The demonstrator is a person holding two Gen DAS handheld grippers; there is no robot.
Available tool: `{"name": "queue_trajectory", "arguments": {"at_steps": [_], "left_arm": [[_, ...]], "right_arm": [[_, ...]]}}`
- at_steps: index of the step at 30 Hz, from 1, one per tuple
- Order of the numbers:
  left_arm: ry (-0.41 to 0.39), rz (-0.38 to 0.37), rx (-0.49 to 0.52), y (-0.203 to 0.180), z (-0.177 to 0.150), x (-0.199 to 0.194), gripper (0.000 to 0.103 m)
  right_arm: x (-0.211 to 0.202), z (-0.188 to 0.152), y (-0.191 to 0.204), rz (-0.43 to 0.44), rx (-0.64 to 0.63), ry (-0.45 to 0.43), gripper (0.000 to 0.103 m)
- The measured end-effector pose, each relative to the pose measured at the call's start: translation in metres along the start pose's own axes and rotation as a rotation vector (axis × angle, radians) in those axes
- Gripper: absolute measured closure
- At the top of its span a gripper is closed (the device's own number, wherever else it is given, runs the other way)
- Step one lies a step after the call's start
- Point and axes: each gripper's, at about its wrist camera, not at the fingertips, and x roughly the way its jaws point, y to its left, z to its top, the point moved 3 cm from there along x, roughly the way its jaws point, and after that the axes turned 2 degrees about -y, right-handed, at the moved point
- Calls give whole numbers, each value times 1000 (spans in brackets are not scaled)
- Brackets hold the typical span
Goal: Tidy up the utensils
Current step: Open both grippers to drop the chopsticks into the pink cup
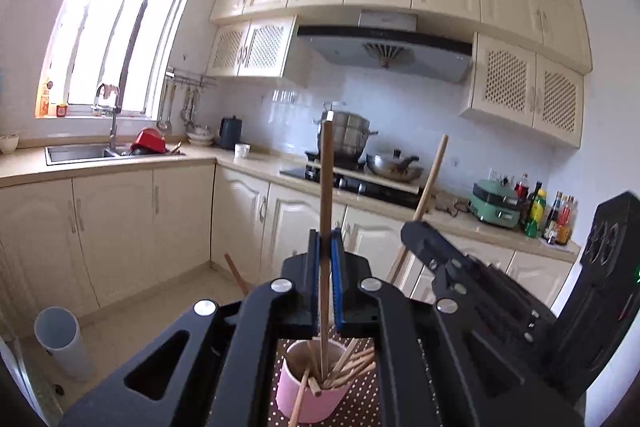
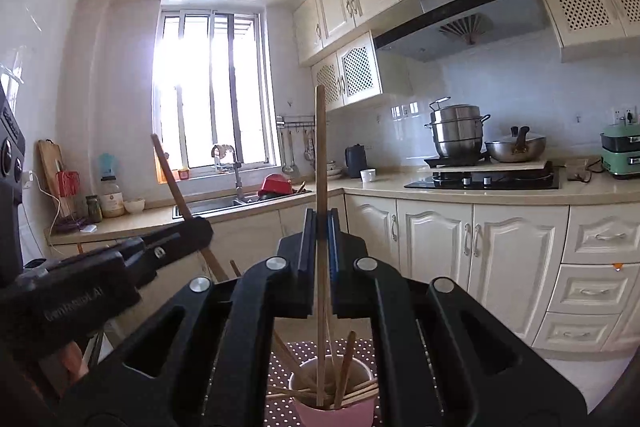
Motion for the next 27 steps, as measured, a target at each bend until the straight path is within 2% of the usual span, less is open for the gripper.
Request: {"name": "queue_trajectory", "arguments": {"at_steps": [7,14,21,23,27], "left_arm": [[104,-3,33,-2,-22,24,97],[143,-6,53,-2,-38,30,97],[195,-7,33,4,-51,35,96],[198,-3,26,6,-52,33,93],[156,32,42,8,-48,23,76]], "right_arm": [[4,-17,-3,7,0,48,97],[4,-27,0,22,-13,94,97],[-1,-27,2,14,-25,116,97],[-3,-26,3,10,-25,119,96],[-5,-24,2,6,-17,130,96]]}}
